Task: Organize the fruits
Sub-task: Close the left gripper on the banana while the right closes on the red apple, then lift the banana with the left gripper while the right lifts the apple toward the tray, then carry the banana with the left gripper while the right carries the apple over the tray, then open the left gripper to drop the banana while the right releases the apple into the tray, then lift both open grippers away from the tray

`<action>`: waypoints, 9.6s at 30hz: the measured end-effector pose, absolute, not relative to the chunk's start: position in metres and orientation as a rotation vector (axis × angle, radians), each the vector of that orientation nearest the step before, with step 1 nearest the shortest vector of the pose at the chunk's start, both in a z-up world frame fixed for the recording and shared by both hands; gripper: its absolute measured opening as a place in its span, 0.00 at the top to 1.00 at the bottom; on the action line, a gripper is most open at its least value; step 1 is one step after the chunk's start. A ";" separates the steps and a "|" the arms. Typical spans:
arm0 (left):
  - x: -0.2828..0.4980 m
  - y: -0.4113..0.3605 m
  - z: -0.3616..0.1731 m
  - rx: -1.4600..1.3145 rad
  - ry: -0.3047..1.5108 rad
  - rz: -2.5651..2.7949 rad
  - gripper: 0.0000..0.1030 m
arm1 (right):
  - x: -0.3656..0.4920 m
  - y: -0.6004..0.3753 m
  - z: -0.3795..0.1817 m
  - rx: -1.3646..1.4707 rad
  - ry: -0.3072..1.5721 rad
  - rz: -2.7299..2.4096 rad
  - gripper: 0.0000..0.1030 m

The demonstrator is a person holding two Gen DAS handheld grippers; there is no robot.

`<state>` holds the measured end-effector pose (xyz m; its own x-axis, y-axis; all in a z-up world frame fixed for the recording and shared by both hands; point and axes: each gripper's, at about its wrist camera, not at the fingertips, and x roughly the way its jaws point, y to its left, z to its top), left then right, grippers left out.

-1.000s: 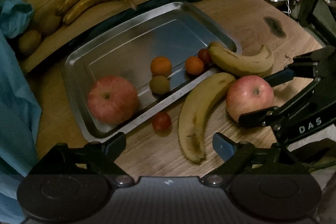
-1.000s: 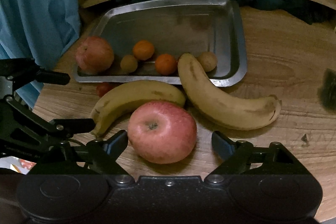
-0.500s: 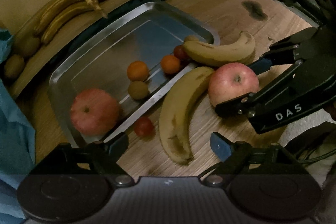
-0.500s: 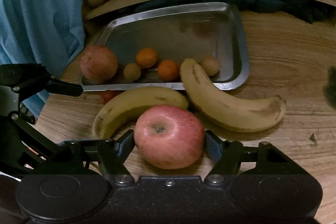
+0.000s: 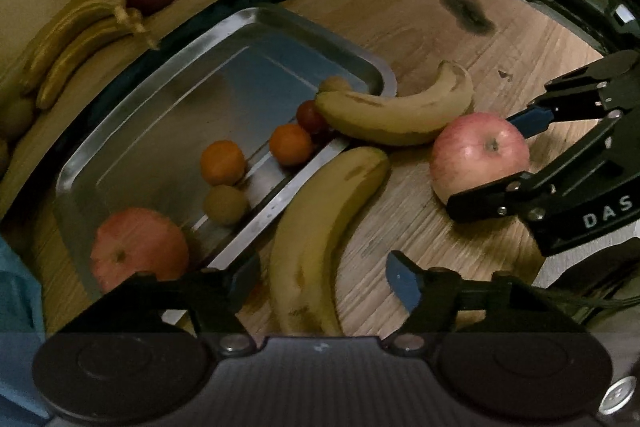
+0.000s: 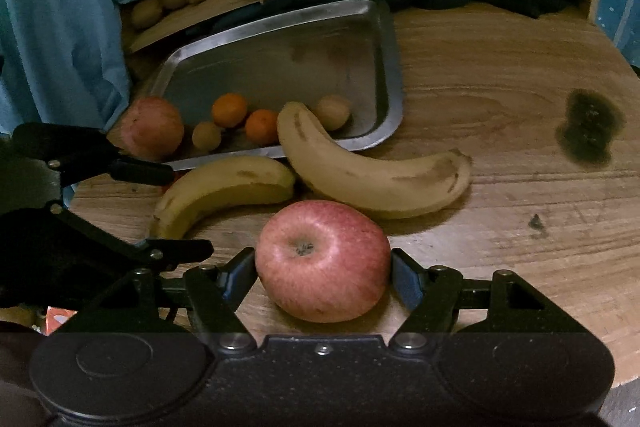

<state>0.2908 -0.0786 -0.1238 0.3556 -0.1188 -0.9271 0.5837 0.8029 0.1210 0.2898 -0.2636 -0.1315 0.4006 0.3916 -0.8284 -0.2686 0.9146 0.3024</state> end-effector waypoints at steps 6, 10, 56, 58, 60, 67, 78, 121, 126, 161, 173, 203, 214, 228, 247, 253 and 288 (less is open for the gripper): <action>0.300 -0.084 -0.135 0.498 1.157 -0.487 0.31 | 0.285 -0.270 -0.131 0.148 1.076 0.407 0.29; 0.307 -0.083 -0.136 0.471 1.173 -0.496 0.31 | 0.283 -0.270 -0.132 0.157 1.071 0.402 0.29; 0.318 -0.077 -0.134 0.397 1.184 -0.455 0.58 | 0.276 -0.249 -0.132 0.019 1.046 0.337 0.29; 0.318 -0.077 -0.134 0.399 1.183 -0.454 0.59 | 0.275 -0.248 -0.132 0.018 1.044 0.334 0.30; 0.317 -0.078 -0.133 0.401 1.181 -0.448 0.59 | 0.275 -0.248 -0.132 0.021 1.044 0.331 0.30; 0.315 -0.077 -0.129 0.389 1.184 -0.429 0.62 | 0.275 -0.253 -0.131 0.041 1.051 0.328 0.30; 0.308 -0.070 -0.119 0.361 1.183 -0.437 0.64 | 0.272 -0.260 -0.119 0.048 1.019 0.351 0.30; 0.342 -0.061 -0.063 0.203 1.057 -0.254 0.64 | 0.341 -0.266 -0.083 0.038 0.878 0.492 0.30; 0.351 -0.057 -0.059 0.131 1.050 -0.227 0.64 | 0.358 -0.263 -0.081 0.021 0.867 0.527 0.30; 0.426 -0.027 -0.087 -0.052 1.102 -0.016 0.64 | 0.434 -0.227 -0.119 -0.082 0.931 0.689 0.30; 0.441 -0.026 -0.102 -0.043 1.135 -0.042 0.64 | 0.440 -0.221 -0.130 -0.084 0.968 0.659 0.30; 0.439 -0.034 -0.092 0.020 1.051 -0.077 0.12 | 0.423 -0.231 -0.107 -0.056 0.857 0.544 0.04; 0.399 -0.010 -0.066 -0.018 0.943 -0.039 0.03 | 0.383 -0.237 -0.078 -0.029 0.753 0.432 0.01; 0.347 0.031 -0.053 -0.010 0.891 -0.023 0.00 | 0.332 -0.220 -0.066 0.010 0.715 0.325 0.01; 0.291 0.081 -0.057 0.022 0.954 0.021 0.00 | 0.261 -0.181 -0.082 0.023 0.754 0.303 0.01; 0.281 0.081 -0.064 0.021 0.984 0.016 0.00 | 0.250 -0.179 -0.093 0.017 0.791 0.304 0.01; 0.275 0.047 -0.088 0.062 1.095 -0.063 0.00 | 0.239 -0.193 -0.120 -0.002 0.943 0.271 0.01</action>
